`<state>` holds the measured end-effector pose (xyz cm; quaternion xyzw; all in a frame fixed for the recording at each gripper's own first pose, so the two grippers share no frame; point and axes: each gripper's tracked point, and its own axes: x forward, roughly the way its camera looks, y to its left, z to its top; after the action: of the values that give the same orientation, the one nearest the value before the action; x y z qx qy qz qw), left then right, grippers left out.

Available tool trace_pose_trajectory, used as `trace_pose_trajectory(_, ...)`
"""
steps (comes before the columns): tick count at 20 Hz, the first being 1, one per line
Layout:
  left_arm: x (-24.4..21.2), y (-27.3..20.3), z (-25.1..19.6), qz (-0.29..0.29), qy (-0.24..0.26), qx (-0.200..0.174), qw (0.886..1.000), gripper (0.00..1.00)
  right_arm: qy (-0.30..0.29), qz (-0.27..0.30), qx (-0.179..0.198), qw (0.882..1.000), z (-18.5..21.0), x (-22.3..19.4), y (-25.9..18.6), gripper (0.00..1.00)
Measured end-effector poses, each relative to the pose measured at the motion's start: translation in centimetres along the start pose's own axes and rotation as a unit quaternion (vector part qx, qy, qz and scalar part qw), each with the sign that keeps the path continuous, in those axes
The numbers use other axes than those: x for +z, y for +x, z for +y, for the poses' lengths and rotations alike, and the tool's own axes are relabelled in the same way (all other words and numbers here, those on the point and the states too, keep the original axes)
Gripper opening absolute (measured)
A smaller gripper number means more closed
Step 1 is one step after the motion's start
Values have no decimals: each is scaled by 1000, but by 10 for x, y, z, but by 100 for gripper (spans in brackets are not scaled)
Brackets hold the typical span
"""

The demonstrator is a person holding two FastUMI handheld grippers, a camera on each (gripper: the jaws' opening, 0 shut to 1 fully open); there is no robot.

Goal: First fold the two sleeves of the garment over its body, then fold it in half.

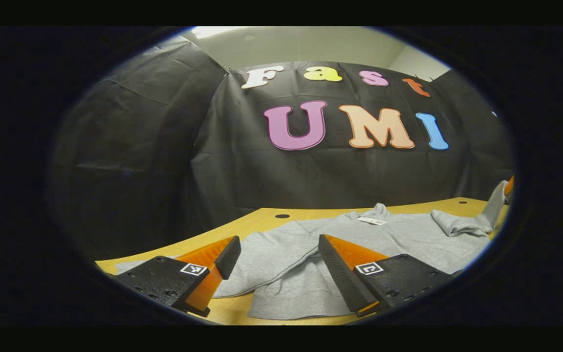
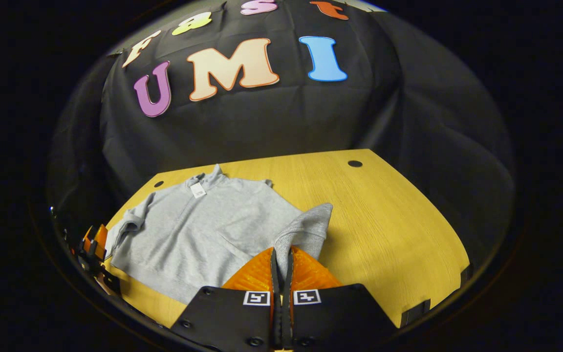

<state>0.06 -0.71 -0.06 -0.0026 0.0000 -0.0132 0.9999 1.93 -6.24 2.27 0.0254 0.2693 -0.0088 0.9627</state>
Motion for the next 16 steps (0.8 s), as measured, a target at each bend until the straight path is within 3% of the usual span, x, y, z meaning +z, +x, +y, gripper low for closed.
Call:
trace_pose_trajectory(8, 0, -1, 0, 0, 0, -1, 1000, 94, -50, -36, 80, 995, 103, 65, 41, 2)
trace_pose_trajectory(16, 1, -2, -1, 1, 0, 0, 1000, 94, -90, -53, 169, 980, 239, 98, 88, 3)
